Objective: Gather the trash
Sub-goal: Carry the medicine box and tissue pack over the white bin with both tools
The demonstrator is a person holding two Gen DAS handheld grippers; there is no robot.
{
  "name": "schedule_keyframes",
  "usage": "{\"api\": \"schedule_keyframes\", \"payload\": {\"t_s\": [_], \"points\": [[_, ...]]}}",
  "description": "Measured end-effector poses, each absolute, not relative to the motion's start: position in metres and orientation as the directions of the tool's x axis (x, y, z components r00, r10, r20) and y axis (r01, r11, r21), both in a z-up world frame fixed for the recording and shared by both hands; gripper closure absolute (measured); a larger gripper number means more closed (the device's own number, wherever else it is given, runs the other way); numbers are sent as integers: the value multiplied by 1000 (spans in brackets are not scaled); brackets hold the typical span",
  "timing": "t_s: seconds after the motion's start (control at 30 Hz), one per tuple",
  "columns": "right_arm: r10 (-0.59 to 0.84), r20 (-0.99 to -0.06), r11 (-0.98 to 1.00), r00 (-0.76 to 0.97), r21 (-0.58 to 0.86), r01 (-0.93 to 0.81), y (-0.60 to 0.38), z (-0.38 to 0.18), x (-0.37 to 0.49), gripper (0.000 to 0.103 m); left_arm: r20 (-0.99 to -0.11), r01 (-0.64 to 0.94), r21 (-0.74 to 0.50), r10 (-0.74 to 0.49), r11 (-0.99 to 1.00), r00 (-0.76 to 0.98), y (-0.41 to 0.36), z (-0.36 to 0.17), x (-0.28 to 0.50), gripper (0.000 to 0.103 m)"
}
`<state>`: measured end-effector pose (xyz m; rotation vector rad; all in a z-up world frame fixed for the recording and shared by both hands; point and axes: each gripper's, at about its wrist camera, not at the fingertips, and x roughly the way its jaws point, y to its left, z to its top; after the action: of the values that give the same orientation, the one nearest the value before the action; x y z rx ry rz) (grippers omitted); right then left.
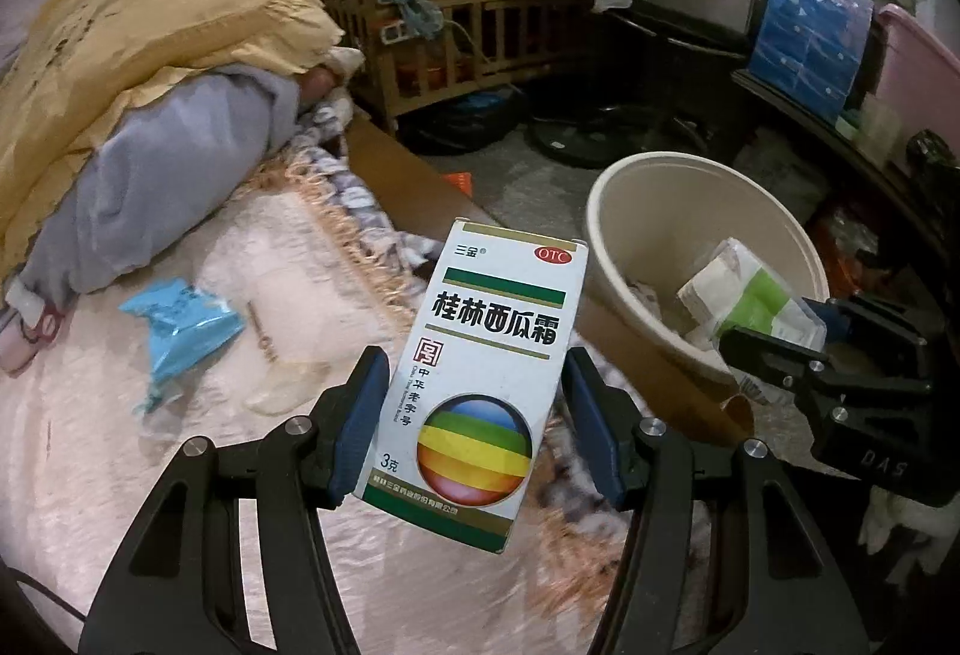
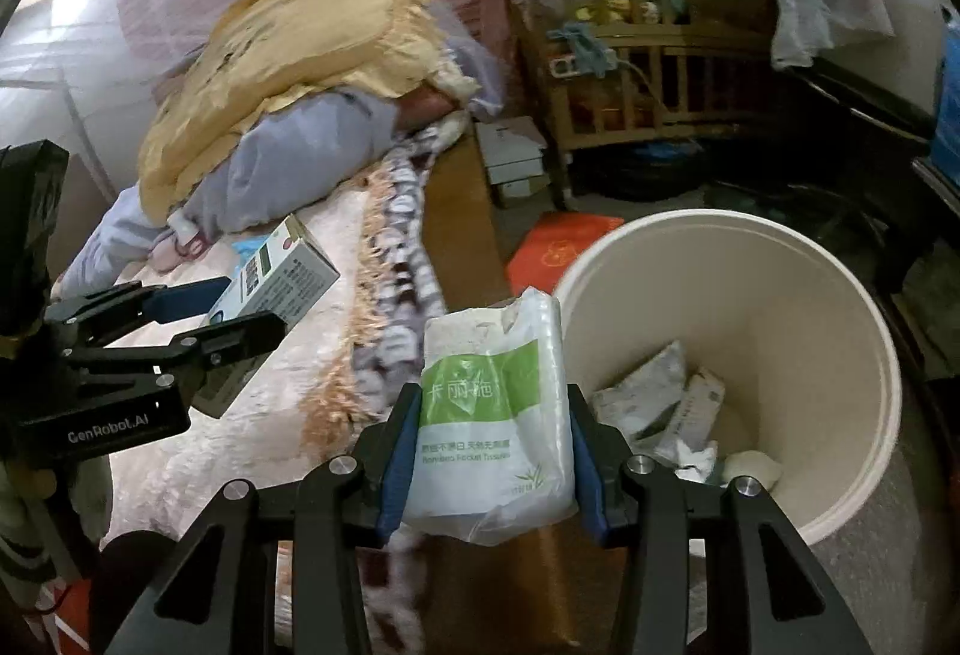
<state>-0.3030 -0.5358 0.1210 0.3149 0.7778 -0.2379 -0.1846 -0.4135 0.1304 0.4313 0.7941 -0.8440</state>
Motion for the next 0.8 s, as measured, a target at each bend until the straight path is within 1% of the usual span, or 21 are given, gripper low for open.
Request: {"api": "schedule_keyframes", "payload": {"t_s": [0.17,0.8], "points": [[-117,-717,912,688,197,361,-557,119,-314,59,-774,808,45,-491,588,400,-434,126,-192,45],[-169,-731,868,661,206,451,-610,104,-334,59,-793,831,5,-504,556,342,-490,112,-200,45]]}}
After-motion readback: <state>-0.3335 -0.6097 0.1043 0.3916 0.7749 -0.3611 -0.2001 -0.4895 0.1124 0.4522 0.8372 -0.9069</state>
